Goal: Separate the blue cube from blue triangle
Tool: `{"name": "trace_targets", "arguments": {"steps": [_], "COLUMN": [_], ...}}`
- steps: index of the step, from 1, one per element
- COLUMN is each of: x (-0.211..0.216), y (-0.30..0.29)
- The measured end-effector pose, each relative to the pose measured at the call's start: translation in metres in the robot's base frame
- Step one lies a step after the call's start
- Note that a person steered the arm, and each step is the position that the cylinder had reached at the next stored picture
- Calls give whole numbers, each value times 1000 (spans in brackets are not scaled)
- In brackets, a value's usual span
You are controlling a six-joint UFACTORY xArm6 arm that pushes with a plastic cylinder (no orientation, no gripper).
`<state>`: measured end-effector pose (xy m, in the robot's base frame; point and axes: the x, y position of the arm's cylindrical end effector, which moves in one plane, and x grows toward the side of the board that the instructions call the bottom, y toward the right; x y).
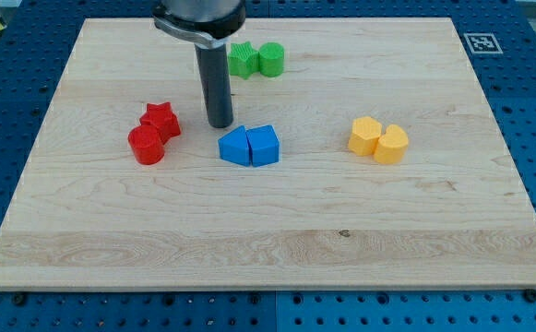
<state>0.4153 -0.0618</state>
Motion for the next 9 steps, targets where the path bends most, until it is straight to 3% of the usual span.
{"name": "trace_targets", "arguments": {"steps": [3, 5, 9], "x": [18, 42, 34], "y": [0, 30, 59]}}
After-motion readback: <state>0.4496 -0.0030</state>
